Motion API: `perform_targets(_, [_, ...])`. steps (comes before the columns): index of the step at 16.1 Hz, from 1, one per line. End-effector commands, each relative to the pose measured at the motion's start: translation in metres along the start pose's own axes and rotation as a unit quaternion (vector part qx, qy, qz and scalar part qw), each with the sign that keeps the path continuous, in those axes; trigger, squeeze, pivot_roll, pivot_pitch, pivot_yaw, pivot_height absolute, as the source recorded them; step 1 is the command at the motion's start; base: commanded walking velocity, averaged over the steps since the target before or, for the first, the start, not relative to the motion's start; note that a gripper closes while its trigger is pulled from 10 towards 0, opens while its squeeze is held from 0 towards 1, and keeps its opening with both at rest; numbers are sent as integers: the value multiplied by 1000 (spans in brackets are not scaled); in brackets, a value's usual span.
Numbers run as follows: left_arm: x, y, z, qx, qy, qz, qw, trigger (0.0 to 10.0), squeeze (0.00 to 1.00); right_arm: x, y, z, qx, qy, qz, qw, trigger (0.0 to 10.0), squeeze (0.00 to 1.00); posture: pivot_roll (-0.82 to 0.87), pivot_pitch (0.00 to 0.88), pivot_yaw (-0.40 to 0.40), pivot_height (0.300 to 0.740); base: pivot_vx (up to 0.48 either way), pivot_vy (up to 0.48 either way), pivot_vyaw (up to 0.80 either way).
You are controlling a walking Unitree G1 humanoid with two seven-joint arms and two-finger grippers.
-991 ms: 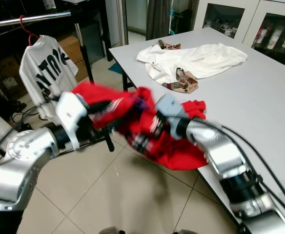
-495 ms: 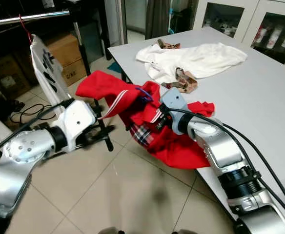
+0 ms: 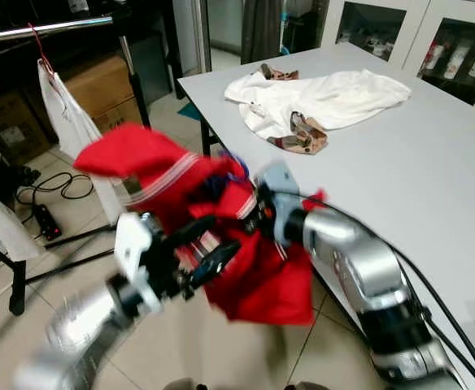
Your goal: Hang hanger
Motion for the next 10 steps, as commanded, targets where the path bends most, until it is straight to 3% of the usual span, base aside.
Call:
perform_targets(1, [-5,-4,-3,27,11,4,1000,10000,0,2,-1,-2,0,6,-11,1000,0,0,41,0,33,736,0,0,0])
perform_targets(3, [-14,-10,-10,103,67,-14,992,10000,0,-14,6,-6,-23,-3,-19,1000,0,0,42,0,33,736,0,0,0])
perform_targets(5, [-18,-17,-16,149,85,-19,985,10000,0,-21,8,-6,-31,-7,-20,999,0,0,41,0,33,736,0,0,0])
perform_targets(7, [-30,-41,-31,252,108,-28,961,10000,0,-33,11,-1,-61,6,-3,998,0,0,41,0,32,736,0,0,0])
perform_targets(8, [-32,-46,-33,268,112,-29,957,10000,0,-36,12,-1,-66,5,1,998,0,0,41,0,32,736,0,0,0])
perform_targets(9, [-38,-58,-41,312,118,-35,942,10000,0,-43,13,0,-80,6,-9,997,10000,0,42,0,30,736,0,0,0])
perform_targets(10, [-43,-64,-45,332,116,-38,935,10000,0,-48,14,0,-83,1,-16,996,10000,0,42,0,30,736,0,0,0])
Point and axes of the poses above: a point about 5 cm out from each wrist's last joint towards the gripper, its own z axis pointing out of the wrist towards the gripper, its own x axis along the axis of the wrist's last joint, y = z × x, the point moved 2 cm from there along z, pointing out of the wrist towards the gripper, and after that the axes turned 6 degrees about -z, right-handed, at the moved point
